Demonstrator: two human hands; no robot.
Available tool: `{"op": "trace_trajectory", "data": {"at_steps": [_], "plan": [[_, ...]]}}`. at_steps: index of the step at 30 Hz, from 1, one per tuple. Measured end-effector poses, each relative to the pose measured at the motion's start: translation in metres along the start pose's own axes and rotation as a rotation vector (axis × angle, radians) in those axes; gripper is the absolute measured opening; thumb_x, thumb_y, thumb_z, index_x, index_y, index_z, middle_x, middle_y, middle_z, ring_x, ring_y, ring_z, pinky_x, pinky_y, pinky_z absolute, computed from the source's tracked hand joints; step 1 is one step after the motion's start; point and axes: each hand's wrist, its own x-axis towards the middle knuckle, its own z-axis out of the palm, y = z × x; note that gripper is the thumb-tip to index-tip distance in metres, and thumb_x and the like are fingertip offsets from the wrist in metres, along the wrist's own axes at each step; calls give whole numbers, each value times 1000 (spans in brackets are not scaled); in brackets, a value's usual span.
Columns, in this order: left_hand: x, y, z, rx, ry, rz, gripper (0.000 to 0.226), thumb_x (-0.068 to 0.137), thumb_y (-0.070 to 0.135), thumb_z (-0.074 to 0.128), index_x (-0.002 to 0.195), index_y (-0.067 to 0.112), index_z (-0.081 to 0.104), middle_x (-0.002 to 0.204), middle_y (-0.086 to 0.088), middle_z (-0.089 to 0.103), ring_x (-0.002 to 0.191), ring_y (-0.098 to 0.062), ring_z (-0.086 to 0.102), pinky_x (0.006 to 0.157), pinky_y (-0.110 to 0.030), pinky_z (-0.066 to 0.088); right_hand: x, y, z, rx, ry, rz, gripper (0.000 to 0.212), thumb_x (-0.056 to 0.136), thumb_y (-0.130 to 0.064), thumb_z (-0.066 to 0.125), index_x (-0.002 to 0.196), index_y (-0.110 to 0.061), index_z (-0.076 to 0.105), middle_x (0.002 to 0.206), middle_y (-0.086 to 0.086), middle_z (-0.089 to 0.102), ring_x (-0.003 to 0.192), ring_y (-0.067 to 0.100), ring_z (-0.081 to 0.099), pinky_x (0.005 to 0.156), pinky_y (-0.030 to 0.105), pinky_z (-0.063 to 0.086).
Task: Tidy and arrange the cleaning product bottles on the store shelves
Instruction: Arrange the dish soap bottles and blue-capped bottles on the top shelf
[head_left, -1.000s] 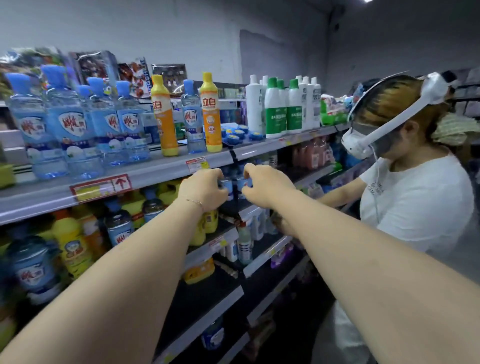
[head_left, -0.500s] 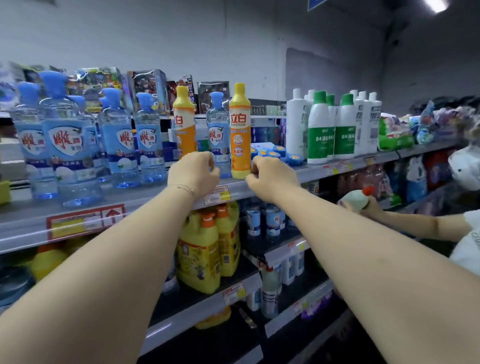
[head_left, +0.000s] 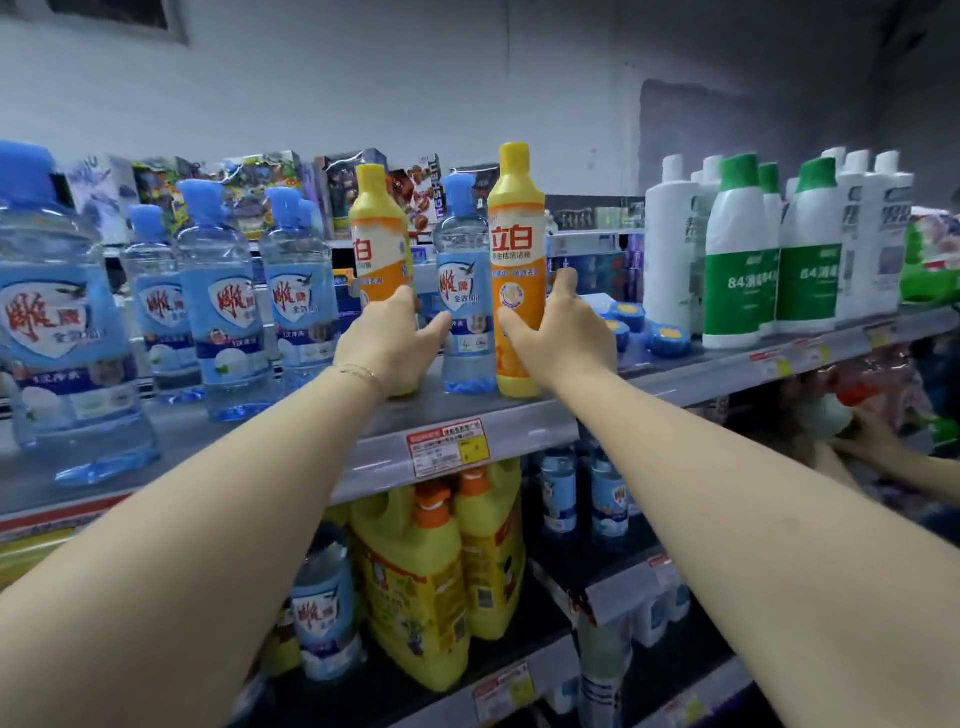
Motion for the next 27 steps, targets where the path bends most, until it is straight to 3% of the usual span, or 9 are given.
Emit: {"op": "trace_trajectory", "data": {"at_steps": [2,6,9,13,18,21,24,27], "plan": [[6,5,3,-89,3,6,55,90,58,49,122,13,50,115,-8,62,100,-26,59,84,-40,51,9,1,9,97,3,-2,46,86,-52,54,109,-16,37,102,3,63,82,26,60,67,37,47],[14,19,10,-369,-73,-20,44,87,43,64,118,20,44,99,5,58,82,-7,57,55,-12,41,24,4,20,195,-12,-35,47,84,-51,58,111,-18,38,98,0,62,84,25,61,69,35,46],[26,22,17,-449,-57,-48,47,81,32,73,112,23,39,97,5,61,75,2,56,46,-10,42,32,9,25,262,-41,-51,50,81,-50,61,111,-17,39,97,0,64,86,26,62,72,36,48],[33,28,25,-546,-49,-91,50,77,22,78,112,21,42,102,4,62,78,1,59,47,-8,46,40,16,30,393,-65,-67,52,79,-46,65,114,-16,41,91,-5,62,87,25,62,78,40,50],[29,39,29,-475,38,-120,51,78,21,78,110,20,38,88,9,55,71,1,53,42,-7,43,45,21,34,486,-103,-86,49,79,-43,66,113,-18,41,84,-11,57,83,21,61,76,38,50],[29,44,32,-415,122,-167,55,75,28,80,116,15,46,100,5,57,85,-10,56,56,-11,42,46,24,34,520,-117,-106,46,80,-43,66,109,-18,41,87,-8,60,81,19,60,72,34,47],[29,47,37,-351,173,-215,53,73,33,81,113,13,53,99,4,55,87,-10,53,65,-20,43,47,27,34,549,-129,-126,48,80,-43,67,111,-17,40,89,-9,60,81,18,60,71,33,47],[29,48,39,-385,168,-229,51,73,33,81,110,17,51,101,5,57,88,-9,54,59,-14,42,47,32,34,570,-151,-145,50,78,-45,67,110,-19,39,91,-9,62,83,17,63,75,38,53]]}}
